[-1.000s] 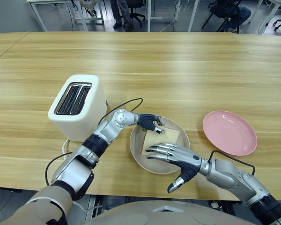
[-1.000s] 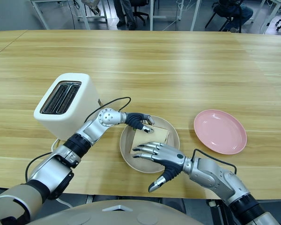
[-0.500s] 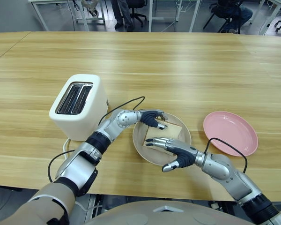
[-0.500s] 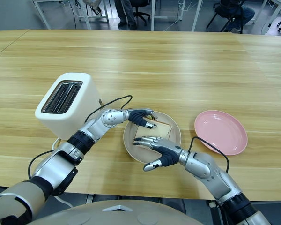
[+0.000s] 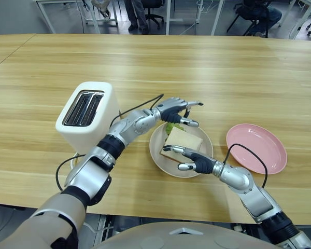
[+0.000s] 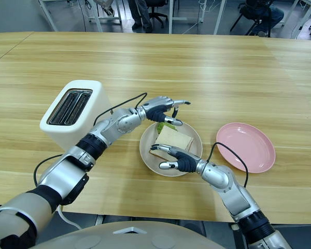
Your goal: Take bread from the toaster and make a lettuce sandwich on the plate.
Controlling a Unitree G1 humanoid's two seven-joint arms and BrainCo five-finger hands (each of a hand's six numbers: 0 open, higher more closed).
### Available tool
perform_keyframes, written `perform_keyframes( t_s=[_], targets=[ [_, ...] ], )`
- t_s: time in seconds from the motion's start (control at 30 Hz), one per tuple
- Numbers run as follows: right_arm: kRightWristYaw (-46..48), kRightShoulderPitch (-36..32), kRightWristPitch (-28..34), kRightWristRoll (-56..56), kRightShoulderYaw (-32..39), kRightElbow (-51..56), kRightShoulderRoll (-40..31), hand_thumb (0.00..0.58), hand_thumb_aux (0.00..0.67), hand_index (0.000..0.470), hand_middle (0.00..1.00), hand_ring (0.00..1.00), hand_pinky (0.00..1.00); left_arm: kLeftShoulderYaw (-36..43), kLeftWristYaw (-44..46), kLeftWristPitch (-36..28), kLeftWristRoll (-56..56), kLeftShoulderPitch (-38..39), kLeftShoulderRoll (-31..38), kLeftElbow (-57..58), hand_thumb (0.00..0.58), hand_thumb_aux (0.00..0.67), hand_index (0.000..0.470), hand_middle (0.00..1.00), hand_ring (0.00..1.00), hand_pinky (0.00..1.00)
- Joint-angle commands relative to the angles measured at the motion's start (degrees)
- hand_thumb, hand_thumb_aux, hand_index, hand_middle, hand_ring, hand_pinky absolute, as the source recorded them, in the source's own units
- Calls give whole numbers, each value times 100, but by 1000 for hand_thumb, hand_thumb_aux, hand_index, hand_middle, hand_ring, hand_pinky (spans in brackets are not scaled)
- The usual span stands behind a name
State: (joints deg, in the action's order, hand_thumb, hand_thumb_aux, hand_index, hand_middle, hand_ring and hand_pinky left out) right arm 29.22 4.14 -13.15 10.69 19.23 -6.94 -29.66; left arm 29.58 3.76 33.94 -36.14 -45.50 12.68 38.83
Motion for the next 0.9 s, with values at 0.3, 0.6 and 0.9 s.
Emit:
perform_keyframes(
  t_s=[0.3,0.6,0.9],
  targets=[
    [-29,-250,729,-510,-567,-3,240,0,0,0,0,0,0,-360,-662,165,-41,-69,310,-276,0,0,0,1000,1000,1000],
    [-87,-188,412,-1757,-1425,-569,758,493,410,281,0,0,0,-1694,916,-740,2508,1525,1003,-3129,580,670,460,1000,1000,1000],
    [1506,745,849,-3423,-1386,-1743,34,580,670,460,0,0,0,-2411,2480,-1540,4701,3850,2098,-6026,580,670,460,1000,1000,1000]
  ],
)
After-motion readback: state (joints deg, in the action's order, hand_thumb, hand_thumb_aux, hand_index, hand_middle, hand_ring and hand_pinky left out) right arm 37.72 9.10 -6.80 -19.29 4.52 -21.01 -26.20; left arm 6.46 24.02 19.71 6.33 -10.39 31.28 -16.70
